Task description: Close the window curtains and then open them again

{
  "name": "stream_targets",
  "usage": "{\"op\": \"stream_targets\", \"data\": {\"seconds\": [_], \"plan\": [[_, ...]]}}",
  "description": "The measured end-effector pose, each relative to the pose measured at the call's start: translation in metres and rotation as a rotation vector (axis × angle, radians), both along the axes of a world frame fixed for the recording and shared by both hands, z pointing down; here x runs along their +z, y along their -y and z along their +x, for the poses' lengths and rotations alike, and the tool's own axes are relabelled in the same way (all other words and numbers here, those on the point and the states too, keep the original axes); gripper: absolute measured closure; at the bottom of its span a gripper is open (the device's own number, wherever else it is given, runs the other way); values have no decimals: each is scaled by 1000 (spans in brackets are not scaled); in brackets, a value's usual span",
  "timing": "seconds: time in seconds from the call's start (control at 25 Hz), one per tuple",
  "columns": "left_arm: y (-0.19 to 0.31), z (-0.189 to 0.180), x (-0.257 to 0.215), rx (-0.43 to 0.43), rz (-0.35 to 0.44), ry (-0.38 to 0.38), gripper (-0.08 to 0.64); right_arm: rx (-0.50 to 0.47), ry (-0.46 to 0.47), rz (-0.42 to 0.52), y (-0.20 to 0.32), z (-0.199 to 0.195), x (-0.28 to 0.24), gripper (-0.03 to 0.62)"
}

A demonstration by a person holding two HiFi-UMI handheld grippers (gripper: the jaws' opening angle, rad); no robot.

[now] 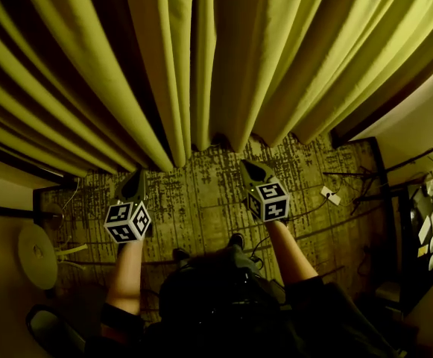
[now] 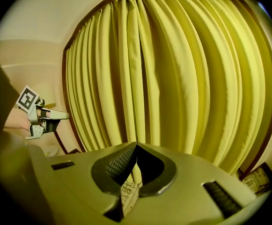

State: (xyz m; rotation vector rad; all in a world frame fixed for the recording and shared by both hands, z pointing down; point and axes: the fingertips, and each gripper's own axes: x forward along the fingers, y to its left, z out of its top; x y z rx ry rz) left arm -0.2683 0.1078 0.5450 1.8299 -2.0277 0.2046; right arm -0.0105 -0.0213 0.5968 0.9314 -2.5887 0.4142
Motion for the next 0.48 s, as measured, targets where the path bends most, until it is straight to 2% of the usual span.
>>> {"op": "stream_targets", "data": {"seconds": [0.48], "plan": [[-42, -5, -7, 10, 33, -14, 558, 12, -10, 38, -39, -4, -15, 589]]}}
